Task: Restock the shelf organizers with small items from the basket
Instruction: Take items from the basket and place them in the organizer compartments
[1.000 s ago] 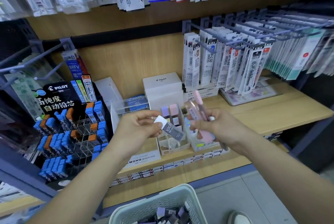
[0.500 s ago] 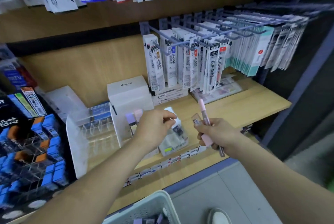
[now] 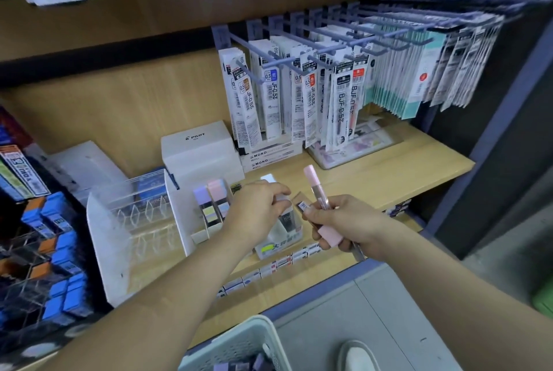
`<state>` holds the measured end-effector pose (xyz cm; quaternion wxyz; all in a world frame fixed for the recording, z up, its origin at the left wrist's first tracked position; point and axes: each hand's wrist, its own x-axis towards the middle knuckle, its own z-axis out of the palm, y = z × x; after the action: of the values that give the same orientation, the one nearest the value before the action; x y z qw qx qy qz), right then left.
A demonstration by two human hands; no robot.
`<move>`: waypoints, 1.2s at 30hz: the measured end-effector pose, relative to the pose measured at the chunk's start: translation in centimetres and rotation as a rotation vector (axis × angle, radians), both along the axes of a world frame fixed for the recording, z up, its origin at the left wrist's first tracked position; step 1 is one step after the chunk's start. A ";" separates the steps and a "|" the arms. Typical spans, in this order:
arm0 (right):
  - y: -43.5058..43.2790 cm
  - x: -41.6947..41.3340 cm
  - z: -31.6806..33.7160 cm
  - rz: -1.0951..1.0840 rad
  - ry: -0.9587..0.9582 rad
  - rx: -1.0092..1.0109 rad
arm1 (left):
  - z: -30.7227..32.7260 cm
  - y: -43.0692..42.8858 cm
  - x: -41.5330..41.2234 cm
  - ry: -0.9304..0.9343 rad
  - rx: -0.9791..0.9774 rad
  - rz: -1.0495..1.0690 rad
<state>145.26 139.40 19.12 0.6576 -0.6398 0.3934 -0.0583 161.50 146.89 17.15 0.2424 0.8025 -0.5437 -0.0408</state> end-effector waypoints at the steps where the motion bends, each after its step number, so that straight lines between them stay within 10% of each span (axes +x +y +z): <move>1: 0.0 0.0 0.0 0.012 0.004 -0.006 | 0.0 0.0 0.0 -0.002 0.003 0.011; 5: 0.0 0.0 0.0 0.029 0.000 -0.012 | 0.6 0.4 -0.2 0.154 -0.063 0.086; 9: 0.0 0.1 0.3 0.050 -0.026 -0.014 | 2.7 1.5 -0.5 0.949 -0.181 0.189; 13: 0.3 0.7 1.0 0.052 -0.093 0.088 | 3.4 3.0 -0.4 0.900 -0.017 -0.002; 21: 0.2 1.0 1.6 -0.146 -0.177 0.197 | 3.4 4.6 0.0 1.192 -0.307 0.211; 30: 0.8 2.1 1.5 -0.140 -0.274 0.146 | 2.9 6.2 -1.1 1.142 -0.200 0.232; 36: 2.4 3.8 1.3 -0.054 -0.220 -0.076 | 2.8 6.2 -2.2 0.390 -0.095 0.037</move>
<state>149.09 141.82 20.46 0.6703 -0.6431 0.3336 -0.1609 159.32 153.08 19.96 0.3815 0.7769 -0.4729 -0.1655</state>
